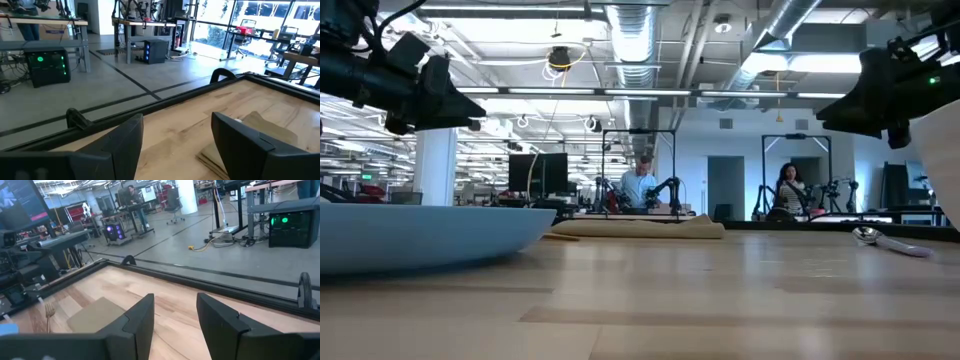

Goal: Set table place

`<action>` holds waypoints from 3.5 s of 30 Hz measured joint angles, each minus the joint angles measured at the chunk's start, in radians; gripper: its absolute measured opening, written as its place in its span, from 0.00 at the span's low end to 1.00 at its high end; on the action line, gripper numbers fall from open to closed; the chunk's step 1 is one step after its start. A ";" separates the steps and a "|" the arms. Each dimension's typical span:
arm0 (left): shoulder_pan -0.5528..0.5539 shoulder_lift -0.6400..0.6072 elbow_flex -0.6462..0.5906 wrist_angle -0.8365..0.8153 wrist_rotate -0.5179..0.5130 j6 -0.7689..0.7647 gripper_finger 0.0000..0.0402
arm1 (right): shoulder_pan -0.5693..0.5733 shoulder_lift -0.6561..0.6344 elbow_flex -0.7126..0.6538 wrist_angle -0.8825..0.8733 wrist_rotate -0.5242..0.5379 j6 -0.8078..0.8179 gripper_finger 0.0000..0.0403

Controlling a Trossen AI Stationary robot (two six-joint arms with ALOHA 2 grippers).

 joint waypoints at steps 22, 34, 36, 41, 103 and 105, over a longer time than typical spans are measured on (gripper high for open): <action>0.000 0.000 0.000 0.000 0.000 0.000 0.56 | 0.000 0.000 0.000 0.000 0.000 0.000 0.42; 0.000 0.000 0.000 0.000 0.000 0.000 0.56 | 0.000 0.000 0.000 0.000 0.000 0.000 0.42; 0.000 0.000 0.000 0.000 0.000 0.000 0.56 | 0.000 0.000 0.000 0.000 0.000 0.000 0.42; 0.000 0.000 0.000 0.000 0.000 0.000 0.56 | 0.000 0.000 0.000 0.000 0.000 0.000 0.42; 0.000 0.000 -0.001 0.032 0.027 -0.018 0.56 | -0.031 0.842 0.962 -0.074 -0.190 -0.337 0.58; 0.000 0.000 -0.001 0.032 0.027 -0.018 0.56 | -0.022 0.933 1.028 -0.118 -0.206 -0.326 0.58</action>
